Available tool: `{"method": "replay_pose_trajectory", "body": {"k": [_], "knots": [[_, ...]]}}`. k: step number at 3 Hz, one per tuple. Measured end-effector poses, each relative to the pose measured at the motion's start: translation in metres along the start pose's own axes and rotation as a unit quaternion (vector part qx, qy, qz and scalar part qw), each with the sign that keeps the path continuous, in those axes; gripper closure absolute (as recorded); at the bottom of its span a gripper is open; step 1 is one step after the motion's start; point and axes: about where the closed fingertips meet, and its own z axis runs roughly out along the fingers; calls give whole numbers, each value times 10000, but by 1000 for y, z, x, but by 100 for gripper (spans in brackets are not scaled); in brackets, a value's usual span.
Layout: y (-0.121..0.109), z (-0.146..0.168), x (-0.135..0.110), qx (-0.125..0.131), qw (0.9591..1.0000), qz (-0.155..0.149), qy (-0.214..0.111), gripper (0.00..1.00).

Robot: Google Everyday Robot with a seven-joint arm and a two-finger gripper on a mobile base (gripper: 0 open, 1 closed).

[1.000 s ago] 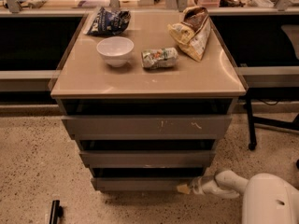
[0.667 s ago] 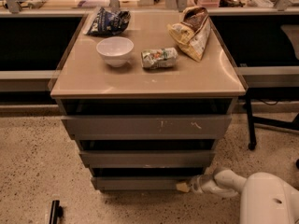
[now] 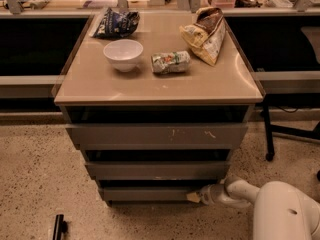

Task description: Close bottom drawer

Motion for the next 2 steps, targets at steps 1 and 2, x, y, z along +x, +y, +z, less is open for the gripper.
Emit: {"method": "replay_pose_trajectory", "body": {"k": [1,2], "knots": [[1,-2,3,-1,10000,2,1,100],[5,-5,15,-87,9998,118,108,100]]}}
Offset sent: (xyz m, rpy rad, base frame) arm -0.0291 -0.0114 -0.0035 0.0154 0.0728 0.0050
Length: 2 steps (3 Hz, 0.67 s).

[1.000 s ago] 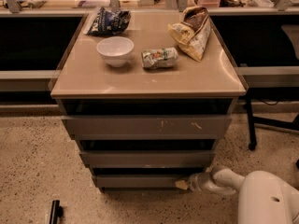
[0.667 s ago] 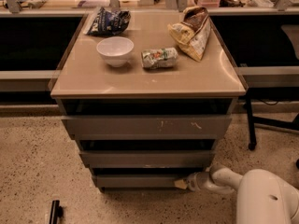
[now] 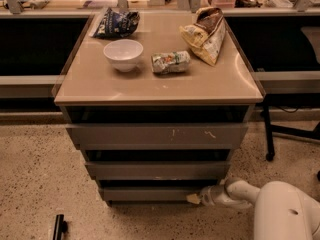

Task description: Close bottom drawer

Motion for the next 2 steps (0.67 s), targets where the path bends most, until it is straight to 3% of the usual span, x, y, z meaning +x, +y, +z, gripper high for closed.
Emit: {"method": "replay_pose_trajectory", "body": {"k": [1,2], "knots": [[8,-23,33,16,9990,443,80,100],[35,-43,66,-128,9977,613,242,100]]}}
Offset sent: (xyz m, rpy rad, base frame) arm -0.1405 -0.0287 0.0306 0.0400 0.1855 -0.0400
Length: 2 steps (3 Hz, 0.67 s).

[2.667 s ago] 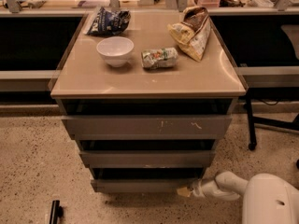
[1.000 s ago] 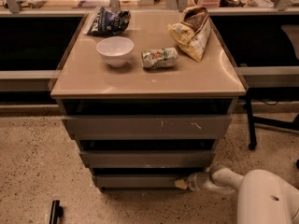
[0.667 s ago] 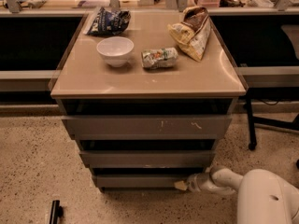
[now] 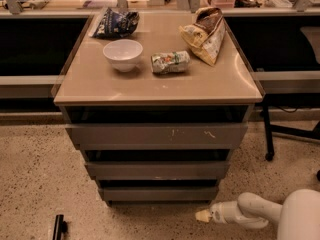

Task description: Close bottom drawer

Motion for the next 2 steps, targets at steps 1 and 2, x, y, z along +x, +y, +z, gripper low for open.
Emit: {"method": "replay_pose_trajectory", "body": {"k": [1,2], "knots": [[8,2,10,-67,9999,33,68,83],[8,2,10,-68,9999,33,68,59]]}}
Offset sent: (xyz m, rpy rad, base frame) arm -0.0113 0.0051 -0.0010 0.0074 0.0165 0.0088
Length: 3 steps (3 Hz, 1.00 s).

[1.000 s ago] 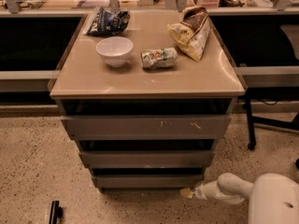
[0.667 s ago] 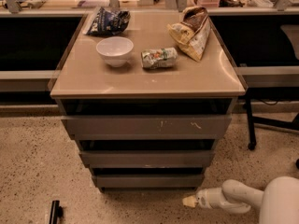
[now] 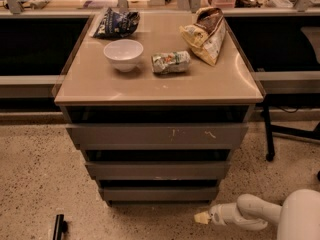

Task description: Close bottom drawer

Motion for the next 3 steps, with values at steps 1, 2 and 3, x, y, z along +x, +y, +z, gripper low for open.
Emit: {"method": "replay_pose_trajectory", "body": {"k": [1,2,3], "knots": [[0,0,0,0,10000,0,0,36],[0,0,0,-1,10000,0,0,13],[0,0,0,-1,10000,0,0,0]]}}
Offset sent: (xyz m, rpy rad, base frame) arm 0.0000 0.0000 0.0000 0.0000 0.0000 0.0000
